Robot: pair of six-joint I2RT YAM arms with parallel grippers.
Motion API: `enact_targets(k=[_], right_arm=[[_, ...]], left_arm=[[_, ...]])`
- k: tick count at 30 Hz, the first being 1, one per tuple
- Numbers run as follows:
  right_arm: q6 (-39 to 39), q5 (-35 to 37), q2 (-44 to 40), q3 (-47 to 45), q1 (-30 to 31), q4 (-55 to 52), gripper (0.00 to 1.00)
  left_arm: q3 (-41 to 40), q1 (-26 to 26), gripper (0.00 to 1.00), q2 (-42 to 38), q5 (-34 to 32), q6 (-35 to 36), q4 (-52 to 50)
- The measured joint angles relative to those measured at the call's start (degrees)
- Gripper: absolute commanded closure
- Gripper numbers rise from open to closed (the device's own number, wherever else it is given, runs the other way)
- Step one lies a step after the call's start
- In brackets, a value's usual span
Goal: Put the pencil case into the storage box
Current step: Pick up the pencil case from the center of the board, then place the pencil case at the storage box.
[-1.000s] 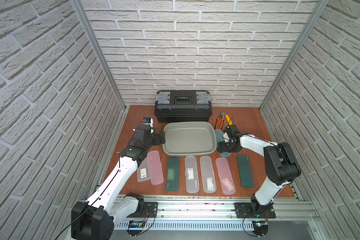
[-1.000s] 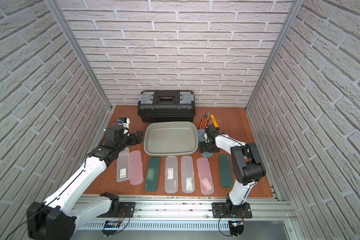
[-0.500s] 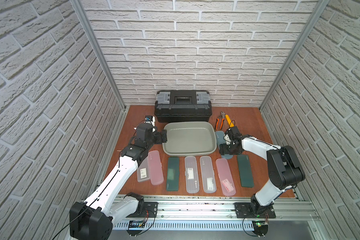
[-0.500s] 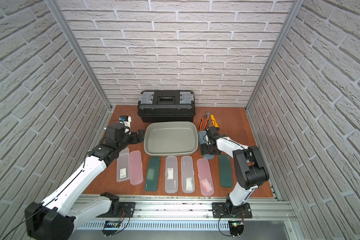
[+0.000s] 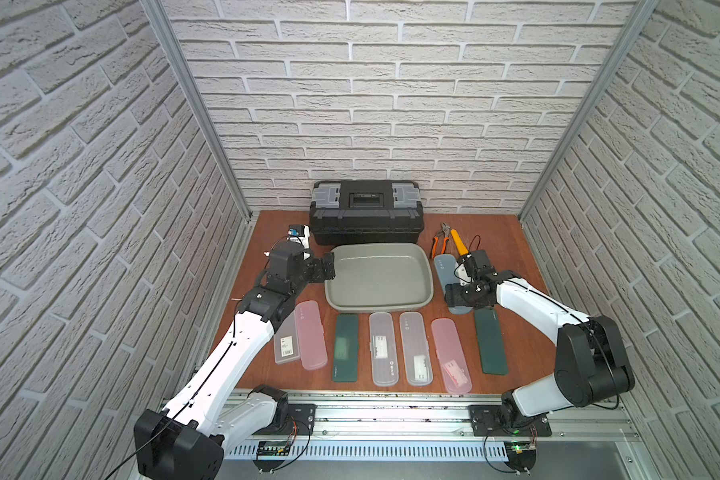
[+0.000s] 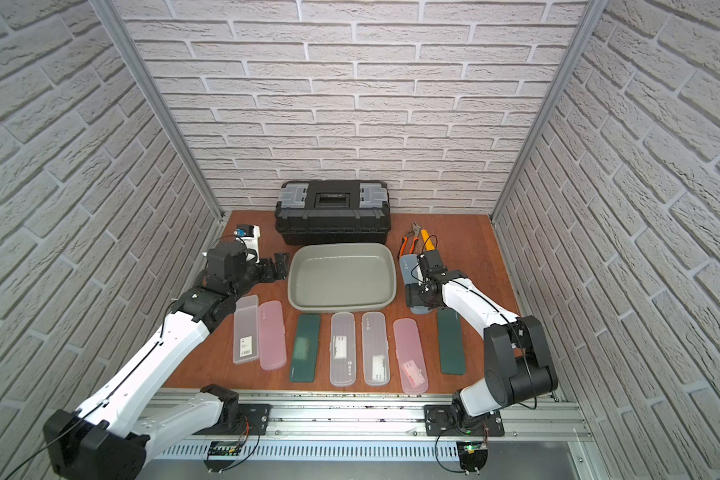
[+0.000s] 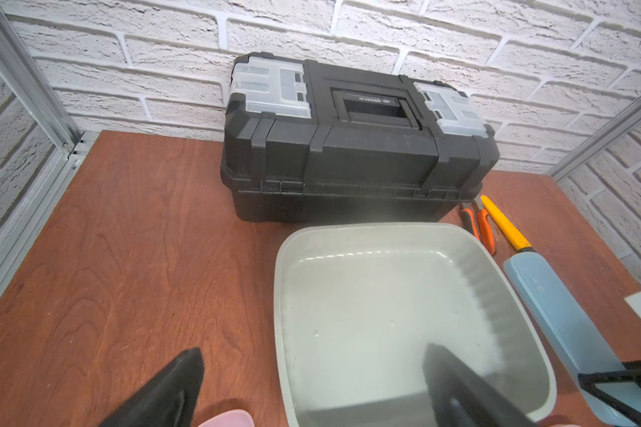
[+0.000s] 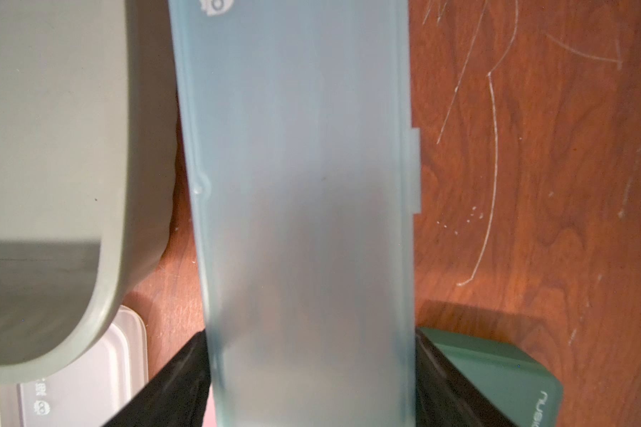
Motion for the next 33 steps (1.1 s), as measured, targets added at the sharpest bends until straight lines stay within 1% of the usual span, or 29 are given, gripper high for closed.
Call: enact_targets(k=[4,8,11,13,18,22,26,29,33], right_arm=[[0.2,0.11,-2.12,1.95,0.0,-1.9,0.4],[0.44,-0.04,-5.09,4.72,0.0,-3.8,0.4],[1.31,-0.48,-6.47,7.17,0.04,-4.63,0.4],[1.9,-0.96,-6.75,8.46,0.35,-5.03,0.4],[4.48,-2.19,-6.47,9.88,3.26,-5.53,0.41],[6.49,-2.73,-3.67,13.09,7.19,-6.27,0.42],[8.11,-2.67,0.68,17.2,10.34,-6.14,0.42],[9.16,-2.29,3.93,19.91,11.96,-6.16,0.42],[10.29,-0.44,8.35,23.1,13.49,-5.97,0.42]], left_arm=[[5.55,-0.87,0.02,4.55,3.39,0.94,-0.28],[11.13,-1.42,0.02,9.57,9.07,1.99,-0.22],[11.47,-1.03,0.02,11.19,14.27,2.6,0.0],[11.5,-0.66,0.01,12.39,16.61,2.97,-0.07],[12.31,0.63,0.01,16.63,22.18,3.23,1.11],[12.7,2.29,0.02,21.18,31.47,3.13,4.85],[12.59,5.07,0.02,25.11,40.22,2.73,8.0],[11.91,6.29,0.02,25.64,42.64,3.52,8.11],[11.93,6.21,0.02,25.64,42.45,5.55,7.3]])
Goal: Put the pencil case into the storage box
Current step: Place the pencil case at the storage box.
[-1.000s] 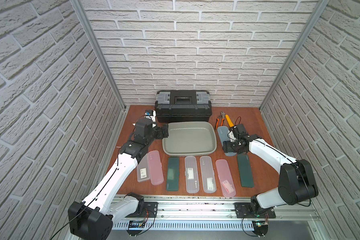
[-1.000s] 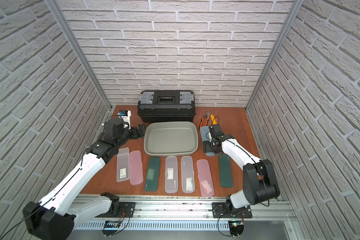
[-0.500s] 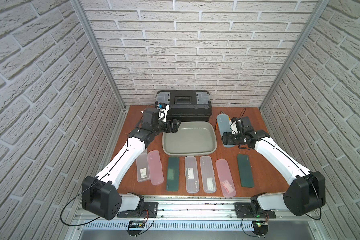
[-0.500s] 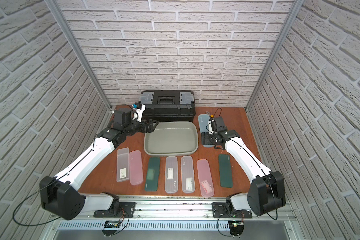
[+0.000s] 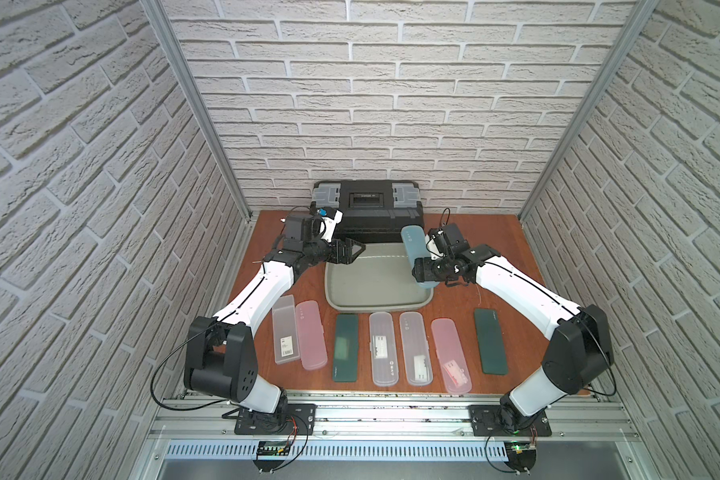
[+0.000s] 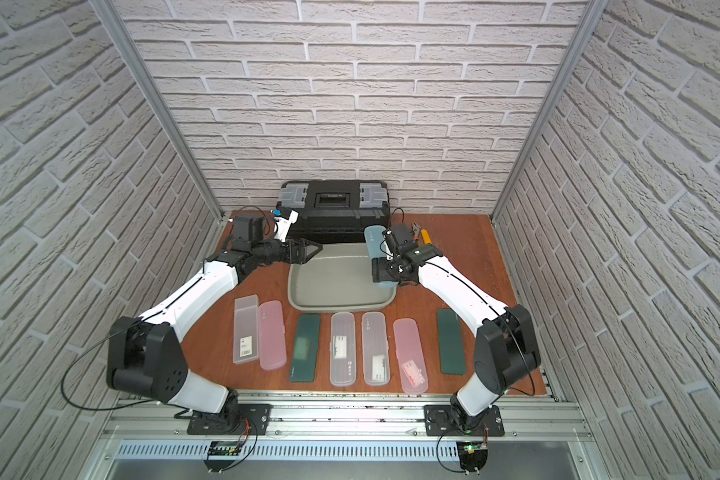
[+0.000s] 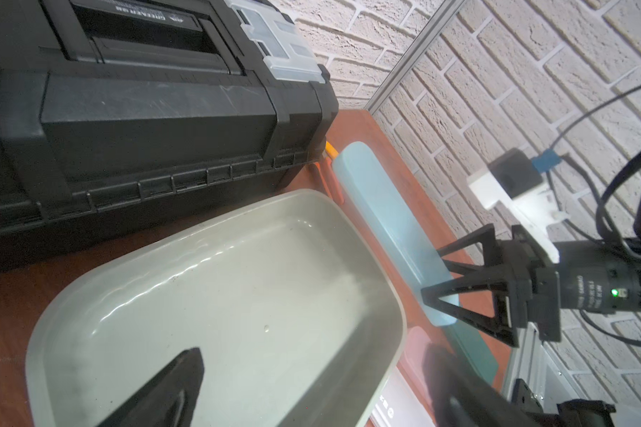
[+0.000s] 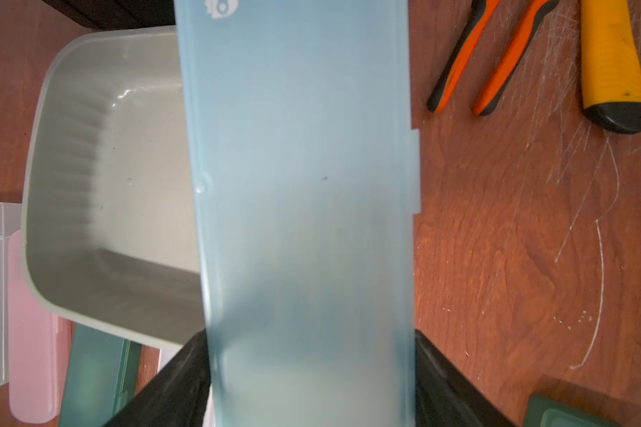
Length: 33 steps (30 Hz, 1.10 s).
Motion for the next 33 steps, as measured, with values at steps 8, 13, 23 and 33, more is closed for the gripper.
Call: enact_targets(k=[8,13,23,33], right_arm=[[2.19,3.91,8.13,4.76,1.42,-0.02,0.43],[3.8,5.55,11.23,6.21,2.54,0.13,0.43],[7.04,11.04,15.39,6.6,4.98,0.2,0.43],[7.93,13.0,16.11,6.43,5.25,0.46,0.44]], left_arm=[[0.0,-0.13,0.02,0.0,-3.06,0.46,-0.07],[0.0,-1.33,0.02,0.0,-4.15,0.44,0.0],[-0.57,-4.09,0.02,-1.11,-6.51,1.22,0.02],[-1.25,-4.55,0.02,-3.02,-8.37,2.27,0.13]])
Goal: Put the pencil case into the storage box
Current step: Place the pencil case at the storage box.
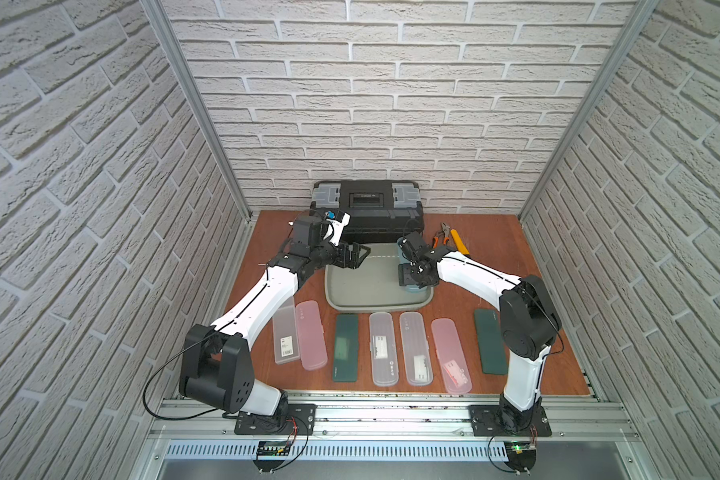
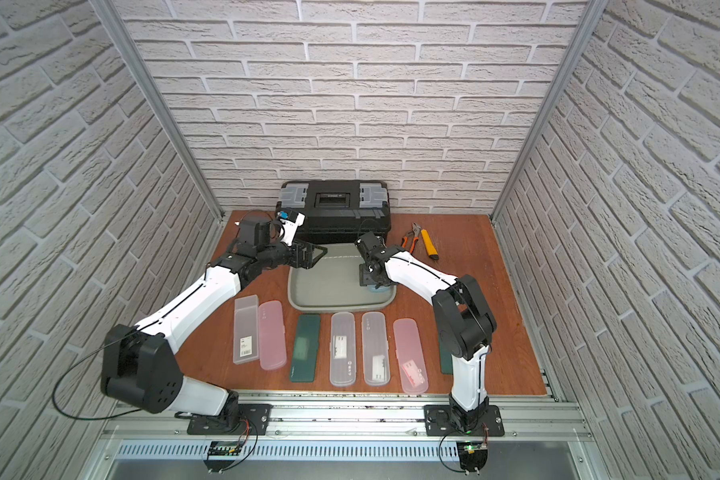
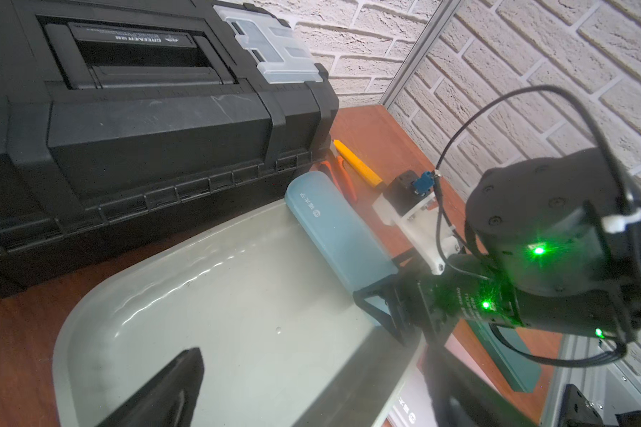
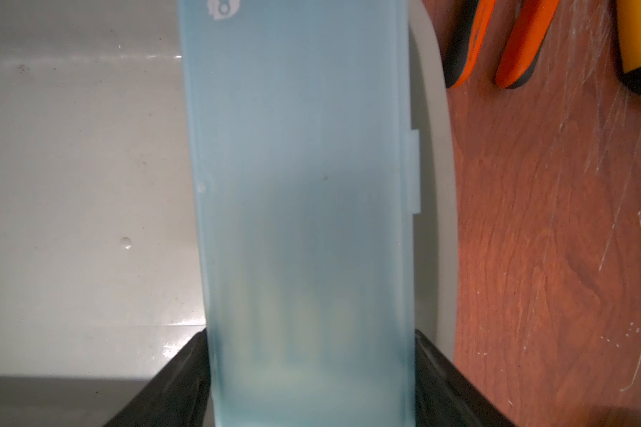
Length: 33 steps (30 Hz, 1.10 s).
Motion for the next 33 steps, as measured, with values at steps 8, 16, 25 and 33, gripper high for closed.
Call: enact_targets(k=[8,16,25,33], right_arm=[[0.0,0.26,0.0,-1.11,0.63,0.68,0.44],[-0.02,0.35,0.0,-2.51,1.62,1.33,0.41],[0.0,0.26,0.0,-2.84,1.68,1.75,0.33],[0.0,0.28,-0.09,-2.99,2.23,1.73,0.18]], left_arm=[[0.0,-0.04,0.01,0.0,-0.37,0.35,-0.04],[0.0,-0.11,0.01,0.0,-0.44,0.35,-0.09],[0.0,-0.46,0.02,0.0,-0.44,0.37,-0.13],[0.0,-0.63,0.01,0.0,-0.63,0.42,-0.17]])
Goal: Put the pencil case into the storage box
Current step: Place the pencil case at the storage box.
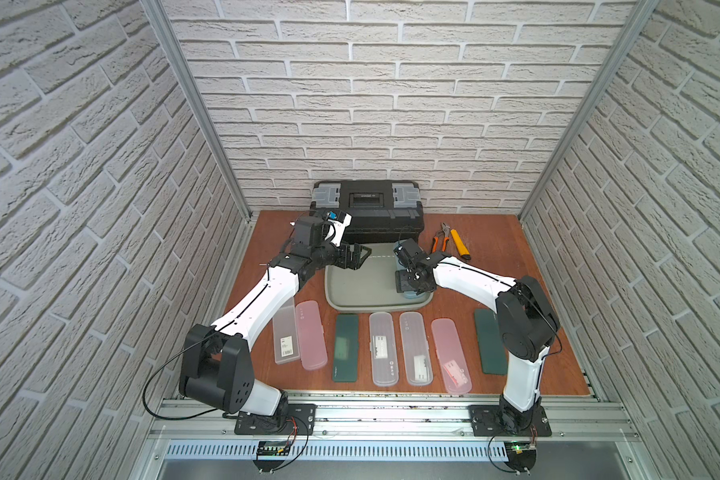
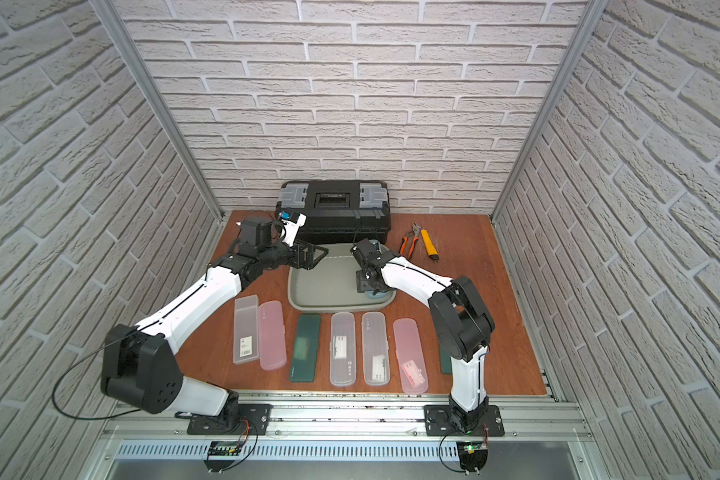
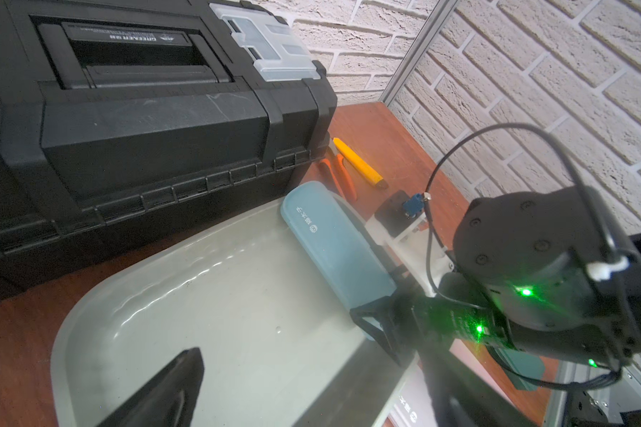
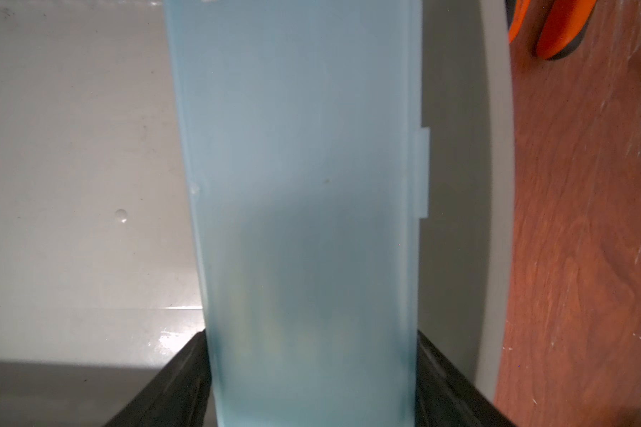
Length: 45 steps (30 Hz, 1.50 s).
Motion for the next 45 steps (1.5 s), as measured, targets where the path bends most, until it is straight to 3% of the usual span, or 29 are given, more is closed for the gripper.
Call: enact_targets(k=[11,18,33,45], right_arm=[[-1.88,3.63,-1.9,1.66,0.26,-2.08,0.06],[-5.53,4.04,-1.66,4.11,0.26,-2.78,0.06],[-10.78,8.57,13.53,15.87,1.7,-5.53,0.02],[-11.28,15.3,16.74,19.3,3.26,-7.93,0.03]], left_arm=[[0.0,-0.13,0.01,0.0,-0.98,0.37,-0.02],[-0.17,-0.15,0.02,-0.66,-2.84,0.37,0.0],[-1.79,3.5,0.02,-2.47,-6.23,-0.35,0.5],[-1.79,3.5,0.02,-2.47,-6.12,-0.74,0.72]])
